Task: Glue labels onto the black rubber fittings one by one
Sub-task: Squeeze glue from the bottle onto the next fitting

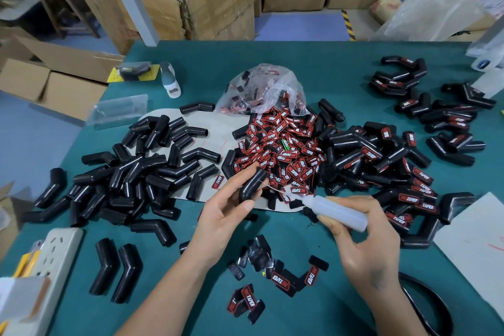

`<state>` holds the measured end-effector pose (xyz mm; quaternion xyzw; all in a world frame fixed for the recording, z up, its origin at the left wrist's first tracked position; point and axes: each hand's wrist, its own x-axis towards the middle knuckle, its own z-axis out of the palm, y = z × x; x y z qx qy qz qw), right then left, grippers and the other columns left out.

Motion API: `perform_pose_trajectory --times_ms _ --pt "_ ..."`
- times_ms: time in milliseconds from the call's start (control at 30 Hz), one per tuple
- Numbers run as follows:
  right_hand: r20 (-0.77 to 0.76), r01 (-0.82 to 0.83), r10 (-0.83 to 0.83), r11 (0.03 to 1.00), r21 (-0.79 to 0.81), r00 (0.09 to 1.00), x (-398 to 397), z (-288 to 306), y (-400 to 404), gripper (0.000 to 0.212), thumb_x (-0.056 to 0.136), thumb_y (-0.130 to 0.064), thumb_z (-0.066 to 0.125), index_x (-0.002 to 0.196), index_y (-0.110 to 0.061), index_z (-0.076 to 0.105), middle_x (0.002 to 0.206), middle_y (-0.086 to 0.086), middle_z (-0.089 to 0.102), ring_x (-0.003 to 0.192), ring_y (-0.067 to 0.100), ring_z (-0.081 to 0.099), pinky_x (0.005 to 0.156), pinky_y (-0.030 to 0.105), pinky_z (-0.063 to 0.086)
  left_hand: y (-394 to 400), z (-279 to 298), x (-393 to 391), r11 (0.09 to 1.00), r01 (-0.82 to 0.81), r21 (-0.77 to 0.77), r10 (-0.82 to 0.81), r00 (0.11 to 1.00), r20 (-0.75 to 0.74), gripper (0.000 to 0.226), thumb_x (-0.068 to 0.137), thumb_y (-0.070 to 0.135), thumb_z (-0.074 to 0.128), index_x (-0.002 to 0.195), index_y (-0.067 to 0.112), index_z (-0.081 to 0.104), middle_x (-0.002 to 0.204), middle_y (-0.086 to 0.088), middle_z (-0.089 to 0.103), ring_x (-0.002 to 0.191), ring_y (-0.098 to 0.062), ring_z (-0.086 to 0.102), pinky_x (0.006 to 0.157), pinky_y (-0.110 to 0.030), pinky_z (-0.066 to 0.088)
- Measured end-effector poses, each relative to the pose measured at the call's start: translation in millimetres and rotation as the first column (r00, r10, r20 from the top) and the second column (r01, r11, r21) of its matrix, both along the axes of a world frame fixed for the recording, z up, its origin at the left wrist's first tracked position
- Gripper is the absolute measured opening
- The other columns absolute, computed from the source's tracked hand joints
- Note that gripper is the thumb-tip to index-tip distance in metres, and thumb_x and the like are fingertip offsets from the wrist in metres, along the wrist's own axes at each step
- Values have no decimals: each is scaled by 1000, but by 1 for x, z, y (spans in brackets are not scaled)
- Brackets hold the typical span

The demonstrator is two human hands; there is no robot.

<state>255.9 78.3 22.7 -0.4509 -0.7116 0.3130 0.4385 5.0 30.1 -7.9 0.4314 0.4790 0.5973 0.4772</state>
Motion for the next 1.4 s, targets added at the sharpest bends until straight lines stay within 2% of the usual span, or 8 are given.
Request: perform_pose_trajectory --times_ms 200,333,633,767,1033,1100,1233,1400 --pt "0 -4 4 1000 8 1000 1 1 0 28 89 -45 68 113 -57 59 109 -25 67 92 9 68 73 18 50 0 -1 -1 1000 5 0 -5 1000 10 56 104 16 67 156 12 48 165 -10 42 149 -35 45 121 -45 39" --pt "16 18 -19 1000 19 1000 0 2 0 29 88 -43 69 112 -57 58 110 -29 66 101 0 64 85 7 42 1 -1 2 1000 2 16 -3 999 40 56 104 14 67 156 8 48 165 -12 41 148 -38 46 120 -41 40" --pt "6 2 -2 1000 23 1000 1 1 0 29 90 -43 69 114 -57 59 108 -26 67 96 6 67 81 11 45 0 0 1 1000 0 3 0 999 40 56 103 16 68 155 11 49 165 -10 42 148 -38 46 120 -42 40" --pt "32 -25 24 999 35 999 -1 3 -1 33 89 -43 68 115 -59 57 112 -27 66 103 0 64 86 12 45 -1 1 1 1000 2 -4 -2 999 34 56 104 16 67 156 11 48 165 -10 41 148 -38 45 120 -42 40" --pt "37 -45 44 998 39 998 -1 3 -1 33 89 -44 68 115 -60 56 111 -27 66 102 1 65 82 17 48 -1 2 0 1000 -18 -21 18 1000 -3 57 103 22 69 156 14 50 165 -9 43 150 -38 43 123 -53 34" --pt "44 -57 55 997 43 998 -1 3 -1 33 90 -44 68 115 -60 56 111 -26 66 101 1 66 81 20 49 -1 3 1 1000 -11 -15 11 1000 -4 57 103 21 69 156 13 49 165 -9 43 149 -38 44 123 -52 35" --pt "33 -36 35 999 40 999 0 2 0 33 89 -43 68 115 -60 56 111 -28 65 102 -1 64 84 11 45 -1 3 1 1000 -12 -17 12 1000 4 57 103 19 68 156 11 48 165 -11 42 150 -38 43 123 -50 36" --pt "39 -57 55 998 39 998 -1 2 -1 33 89 -43 69 115 -59 57 110 -27 66 101 1 65 83 16 47 -1 4 2 1000 -9 -9 9 1000 27 57 103 19 68 156 11 48 165 -12 42 148 -40 45 122 -47 38"
